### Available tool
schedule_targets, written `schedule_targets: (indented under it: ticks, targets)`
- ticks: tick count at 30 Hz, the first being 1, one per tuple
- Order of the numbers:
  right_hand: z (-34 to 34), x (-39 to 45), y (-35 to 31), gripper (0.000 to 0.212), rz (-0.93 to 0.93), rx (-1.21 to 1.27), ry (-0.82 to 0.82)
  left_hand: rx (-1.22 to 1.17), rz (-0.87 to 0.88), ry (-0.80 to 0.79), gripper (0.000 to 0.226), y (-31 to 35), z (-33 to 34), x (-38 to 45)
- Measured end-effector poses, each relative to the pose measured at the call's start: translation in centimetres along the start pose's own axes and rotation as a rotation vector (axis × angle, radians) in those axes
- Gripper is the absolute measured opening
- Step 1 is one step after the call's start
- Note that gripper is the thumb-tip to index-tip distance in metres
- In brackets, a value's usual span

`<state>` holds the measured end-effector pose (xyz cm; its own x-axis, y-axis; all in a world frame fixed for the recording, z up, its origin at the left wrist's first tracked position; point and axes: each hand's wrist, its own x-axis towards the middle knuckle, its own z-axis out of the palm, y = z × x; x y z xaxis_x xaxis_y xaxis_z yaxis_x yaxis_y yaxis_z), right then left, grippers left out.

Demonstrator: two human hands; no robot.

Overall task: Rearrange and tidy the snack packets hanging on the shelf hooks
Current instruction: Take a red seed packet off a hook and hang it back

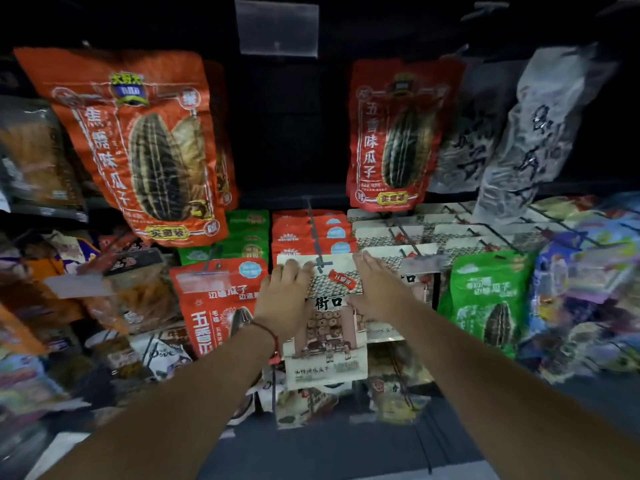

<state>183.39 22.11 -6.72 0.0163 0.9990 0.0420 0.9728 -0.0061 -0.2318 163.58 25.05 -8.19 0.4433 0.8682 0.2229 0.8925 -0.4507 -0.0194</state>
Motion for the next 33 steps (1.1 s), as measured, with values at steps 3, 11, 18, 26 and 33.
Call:
schedule_targets:
  ticks: [3, 11, 18, 26, 33]
  targets:
    - [0.0, 1.3, 0.0, 0.073, -0.066, -0.033, 0.085, -0.02, -0.087, 0.04, 0.06, 0.5, 0.0, 0.8]
    - [0.1, 3.2, -0.5, 0.016, -0.037, 0.164, 0.13, -0.212, -0.238, 0.081, 0.017, -0.1, -1.7, 1.9]
    - [-0.5, 2.0, -0.1, 0.011, -0.107, 0.198, 0.097, -0.32, -0.285, -0.014, 0.02, 0.3, -2.6, 0.8]
    - [-2.1, -3.8, 1.1, 0.007, -0.213, 0.215, 0.073, -0.309, -0.181, -0.039, 0.025, 1.7, -4.6, -4.1]
    - [-2.7, -10.0, 1.6, 0.009, -0.232, 0.322, 0.136, -0.364, 0.025, 0.048, 0.035, 4.6, -6.3, -8.5]
